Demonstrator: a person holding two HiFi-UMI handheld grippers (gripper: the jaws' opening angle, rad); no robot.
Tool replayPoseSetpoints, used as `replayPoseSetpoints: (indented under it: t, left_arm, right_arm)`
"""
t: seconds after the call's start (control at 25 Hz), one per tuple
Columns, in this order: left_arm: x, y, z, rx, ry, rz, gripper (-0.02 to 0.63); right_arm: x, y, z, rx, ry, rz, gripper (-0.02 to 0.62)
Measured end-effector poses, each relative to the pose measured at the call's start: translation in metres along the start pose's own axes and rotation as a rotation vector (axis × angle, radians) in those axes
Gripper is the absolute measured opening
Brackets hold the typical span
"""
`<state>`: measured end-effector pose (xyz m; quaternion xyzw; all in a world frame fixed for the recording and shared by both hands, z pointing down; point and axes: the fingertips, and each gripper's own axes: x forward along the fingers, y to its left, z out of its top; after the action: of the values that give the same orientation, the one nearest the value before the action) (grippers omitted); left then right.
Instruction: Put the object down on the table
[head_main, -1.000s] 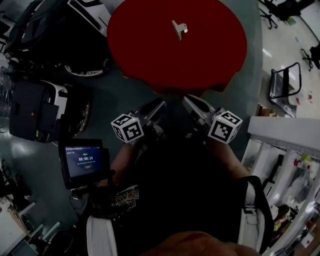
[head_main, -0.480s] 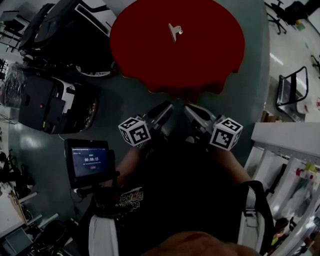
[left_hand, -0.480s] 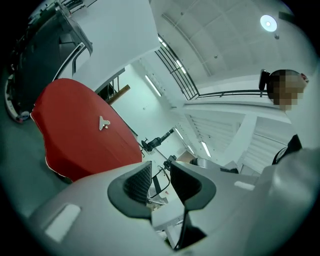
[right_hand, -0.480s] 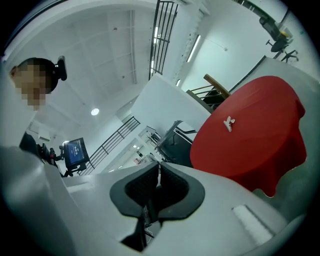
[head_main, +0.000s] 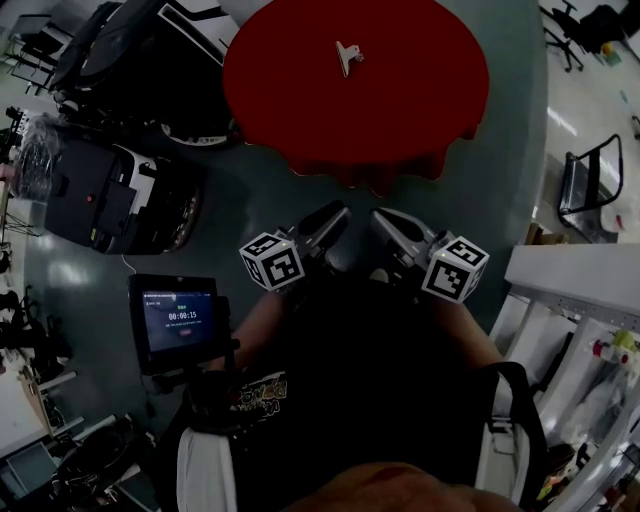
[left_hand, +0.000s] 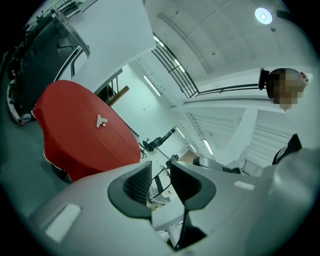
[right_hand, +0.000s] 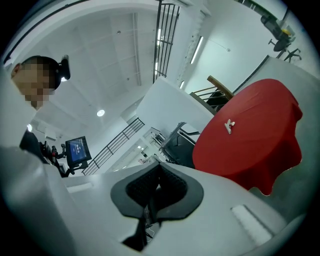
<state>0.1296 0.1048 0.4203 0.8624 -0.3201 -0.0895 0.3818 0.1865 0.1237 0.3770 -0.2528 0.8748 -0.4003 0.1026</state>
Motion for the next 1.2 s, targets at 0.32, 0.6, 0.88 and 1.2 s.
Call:
replayPoseSetpoints:
  t: [0.32,0.6,0.88,1.2]
  left_arm:
    - [0.0053,-0.0027,0.0071,0.011,-0.030,0.006,0.120]
    - [0.0065,-0.0028,0.0075,0.017,-0.031,0.003,0.120]
    - [0.0074,-0.0009,0.0044,0.007,-0.020,0.009,0.120]
    - [0.0082,-0.0050,0.0049,0.022,-0.019,0.005,0.120]
  right_arm:
    - [-0.0048,0.0021,0.0080,-0.029,0.003,0.004,0.005]
    - [-0.0058,0.0008,0.0083,-0.033,-0.001,0.002,0.005]
    - [-0.0069,-0.0035,0.0091,-0.017,-0.005,0.001,0.003]
    - [-0.0064,-0.0024,0.0098,-0.028,0.004,0.001,0.003]
